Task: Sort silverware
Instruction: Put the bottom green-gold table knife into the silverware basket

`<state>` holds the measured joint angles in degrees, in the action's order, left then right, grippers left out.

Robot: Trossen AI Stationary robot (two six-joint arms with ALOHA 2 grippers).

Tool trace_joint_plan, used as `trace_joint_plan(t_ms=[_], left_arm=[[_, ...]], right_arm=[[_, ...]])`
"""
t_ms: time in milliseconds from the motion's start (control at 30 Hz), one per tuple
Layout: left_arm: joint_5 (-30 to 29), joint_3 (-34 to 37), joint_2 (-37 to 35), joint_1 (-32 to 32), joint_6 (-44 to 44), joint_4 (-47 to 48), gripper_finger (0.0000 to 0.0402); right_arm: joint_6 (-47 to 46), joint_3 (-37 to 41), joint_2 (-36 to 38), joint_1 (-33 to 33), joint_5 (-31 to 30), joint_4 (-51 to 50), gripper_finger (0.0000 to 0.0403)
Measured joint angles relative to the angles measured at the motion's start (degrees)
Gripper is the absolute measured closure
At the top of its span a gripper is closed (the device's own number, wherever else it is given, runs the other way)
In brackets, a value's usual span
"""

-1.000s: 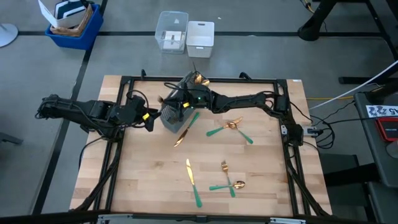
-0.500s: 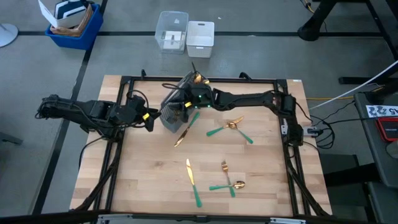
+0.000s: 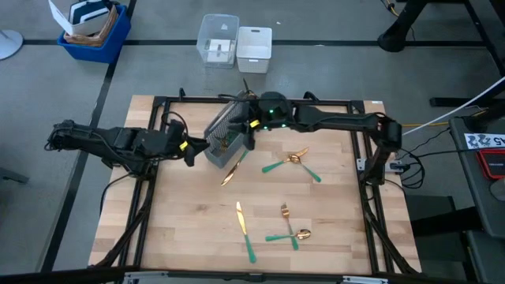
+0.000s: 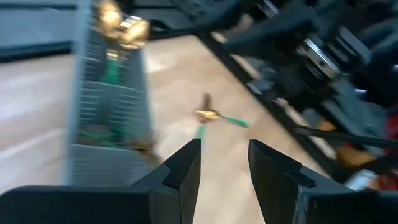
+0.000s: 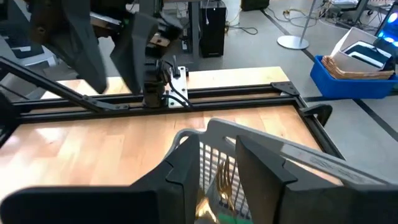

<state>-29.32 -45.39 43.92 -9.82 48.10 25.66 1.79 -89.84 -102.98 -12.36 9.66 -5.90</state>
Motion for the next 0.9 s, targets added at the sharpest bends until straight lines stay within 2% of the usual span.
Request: trace_joint_plan(t_ms=[167, 400, 667, 800, 900], left_arm=[[6.6, 0.0, 0.3, -0.1, 4.5, -3.0, 0.0276], [9.2, 0.0, 4.3, -3.4, 11.8, -3.2, 0.0276], [15.0, 0.0, 14.5, -9.7, 13.4, -13.8, 0.0276], [20.0, 0.0, 20.1, -12.1, 14.1, -20.4, 0.0276], [23.5, 0.0, 24.4, -13.8, 17.7, -25.2, 0.0276]], right_arm=[[-1.3, 0.0, 5.2, 0.0, 0.0, -8.9, 0.0294], [-4.6, 0.0, 11.4, 0.0, 0.0, -22.2, 0.0294], [-4.6, 0.0, 16.4, 0.0, -0.6, -34.5, 0.0294], [-4.6, 0.0, 16.9, 0.0, -1.2, -39.1, 0.0294], [-4.6, 0.0, 17.0, 0.0, -1.4, -42.2, 0.0294]])
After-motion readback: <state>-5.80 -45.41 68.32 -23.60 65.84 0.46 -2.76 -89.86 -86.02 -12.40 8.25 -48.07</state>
